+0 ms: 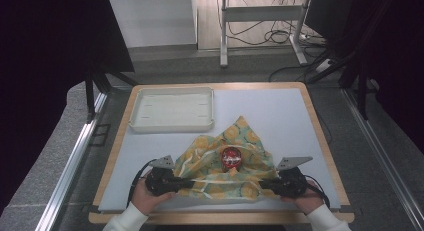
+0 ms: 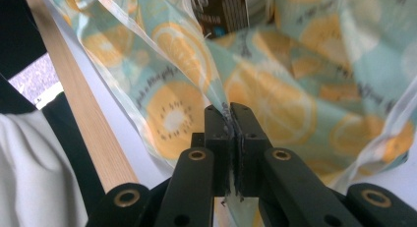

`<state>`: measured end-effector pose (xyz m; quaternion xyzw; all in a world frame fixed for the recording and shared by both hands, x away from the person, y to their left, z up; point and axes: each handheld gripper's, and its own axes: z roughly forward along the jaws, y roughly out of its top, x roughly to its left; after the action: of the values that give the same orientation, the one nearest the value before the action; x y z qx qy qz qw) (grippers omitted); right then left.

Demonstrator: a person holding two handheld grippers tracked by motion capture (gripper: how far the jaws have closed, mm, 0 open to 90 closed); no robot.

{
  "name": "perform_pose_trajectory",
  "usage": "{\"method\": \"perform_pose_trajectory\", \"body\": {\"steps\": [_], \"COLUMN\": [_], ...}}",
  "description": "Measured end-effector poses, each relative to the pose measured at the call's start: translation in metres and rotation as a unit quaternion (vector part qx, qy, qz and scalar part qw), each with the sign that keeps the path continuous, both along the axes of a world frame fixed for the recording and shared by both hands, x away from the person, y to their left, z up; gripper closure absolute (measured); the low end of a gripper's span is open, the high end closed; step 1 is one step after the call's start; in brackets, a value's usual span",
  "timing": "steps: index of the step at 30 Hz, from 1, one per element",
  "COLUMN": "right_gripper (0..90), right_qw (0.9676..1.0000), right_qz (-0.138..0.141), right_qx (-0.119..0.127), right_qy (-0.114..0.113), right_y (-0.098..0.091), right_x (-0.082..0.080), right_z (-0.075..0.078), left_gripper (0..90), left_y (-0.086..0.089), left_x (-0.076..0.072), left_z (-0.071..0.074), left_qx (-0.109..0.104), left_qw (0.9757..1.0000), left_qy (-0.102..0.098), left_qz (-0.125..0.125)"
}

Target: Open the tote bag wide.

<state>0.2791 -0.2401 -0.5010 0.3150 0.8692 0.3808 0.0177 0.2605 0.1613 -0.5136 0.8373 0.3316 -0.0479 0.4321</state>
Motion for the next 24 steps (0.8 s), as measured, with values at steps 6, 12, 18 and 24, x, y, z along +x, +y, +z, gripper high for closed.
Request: {"method": "perform_pose_trajectory", "body": {"steps": [6, 12, 18, 24], "right_gripper": [85.9, 85.0, 78.4, 66.0], "right_qw": [0.9997, 0.9992, 0.9991, 0.9991], "right_qz": [-0.001, -0.004, -0.005, -0.012], "right_qx": [-0.024, -0.039, -0.040, -0.036], "right_qy": [0.007, 0.004, -0.010, -0.019], "right_y": [-0.001, 0.001, 0.001, 0.000], "right_x": [0.001, 0.001, 0.000, 0.000], "right_z": [-0.011, -0.015, -0.012, -0.010], "left_gripper": [89.5, 87.2, 78.0, 58.0], "left_y": [-0.003, -0.003, 0.001, 0.001], "left_x": [0.005, 0.008, 0.006, 0.002], "left_z": [-0.013, -0.016, -0.012, -0.008], "left_qx": [0.027, 0.032, 0.019, 0.011], "left_qw": [0.9994, 0.9992, 0.9994, 0.9991], "left_qy": [0.021, 0.017, -0.001, -0.020], "left_qz": [0.003, 0.019, 0.030, 0.037]}}
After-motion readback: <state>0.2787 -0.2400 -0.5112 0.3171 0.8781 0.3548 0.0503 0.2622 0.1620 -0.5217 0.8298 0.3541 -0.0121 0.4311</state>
